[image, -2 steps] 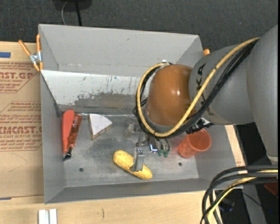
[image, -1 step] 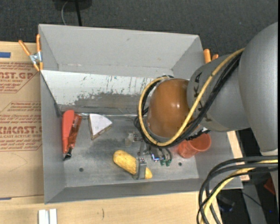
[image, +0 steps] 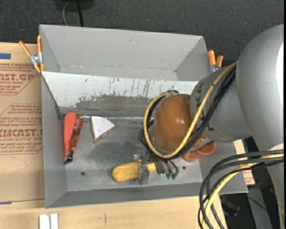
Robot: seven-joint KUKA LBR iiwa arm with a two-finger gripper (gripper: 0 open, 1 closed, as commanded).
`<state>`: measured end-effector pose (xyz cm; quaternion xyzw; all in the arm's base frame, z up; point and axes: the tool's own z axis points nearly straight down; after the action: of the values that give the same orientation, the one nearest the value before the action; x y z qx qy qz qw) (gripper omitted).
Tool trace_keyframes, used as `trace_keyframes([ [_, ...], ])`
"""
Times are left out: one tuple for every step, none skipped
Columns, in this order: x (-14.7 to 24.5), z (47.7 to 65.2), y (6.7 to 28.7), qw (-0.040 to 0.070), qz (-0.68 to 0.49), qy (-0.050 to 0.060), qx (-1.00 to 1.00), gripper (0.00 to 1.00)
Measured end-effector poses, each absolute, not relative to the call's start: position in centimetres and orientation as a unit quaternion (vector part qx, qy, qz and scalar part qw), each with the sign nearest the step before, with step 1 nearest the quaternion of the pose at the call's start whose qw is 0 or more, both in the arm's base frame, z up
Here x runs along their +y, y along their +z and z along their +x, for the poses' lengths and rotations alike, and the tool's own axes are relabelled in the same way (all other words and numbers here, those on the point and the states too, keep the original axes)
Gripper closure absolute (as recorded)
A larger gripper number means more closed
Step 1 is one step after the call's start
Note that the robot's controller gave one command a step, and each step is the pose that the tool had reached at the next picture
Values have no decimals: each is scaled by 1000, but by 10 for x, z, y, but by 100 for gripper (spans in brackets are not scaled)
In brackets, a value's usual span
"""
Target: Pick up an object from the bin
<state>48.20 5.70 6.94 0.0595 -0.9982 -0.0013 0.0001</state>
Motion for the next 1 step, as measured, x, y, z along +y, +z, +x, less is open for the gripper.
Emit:
trace_keyframes([
  [57,482,69,0,60,-1,-998,100],
])
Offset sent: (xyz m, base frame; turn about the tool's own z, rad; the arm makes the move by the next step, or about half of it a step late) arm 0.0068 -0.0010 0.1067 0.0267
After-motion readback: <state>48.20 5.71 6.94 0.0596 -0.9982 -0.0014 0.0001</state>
